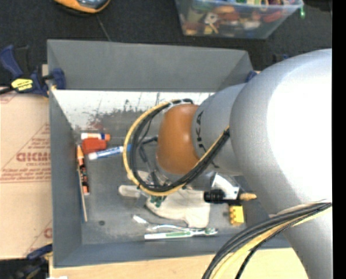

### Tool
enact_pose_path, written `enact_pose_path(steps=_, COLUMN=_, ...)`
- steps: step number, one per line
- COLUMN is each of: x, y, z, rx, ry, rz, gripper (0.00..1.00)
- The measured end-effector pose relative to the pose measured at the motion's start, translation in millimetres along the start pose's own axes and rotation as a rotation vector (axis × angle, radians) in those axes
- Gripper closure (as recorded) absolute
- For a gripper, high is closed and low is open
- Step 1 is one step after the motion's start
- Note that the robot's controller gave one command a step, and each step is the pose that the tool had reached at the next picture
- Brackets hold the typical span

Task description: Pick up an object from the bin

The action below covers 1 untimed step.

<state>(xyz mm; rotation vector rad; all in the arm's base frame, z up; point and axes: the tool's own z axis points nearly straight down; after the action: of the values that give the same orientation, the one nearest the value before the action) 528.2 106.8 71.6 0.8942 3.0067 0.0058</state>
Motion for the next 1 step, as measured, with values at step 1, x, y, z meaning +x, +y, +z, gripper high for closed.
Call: enact_pose_path(steps=1, x=0.0, y=0.0, z=-0.1, rx=0.0, ry=0.0, rz=0.0, gripper=1.0)
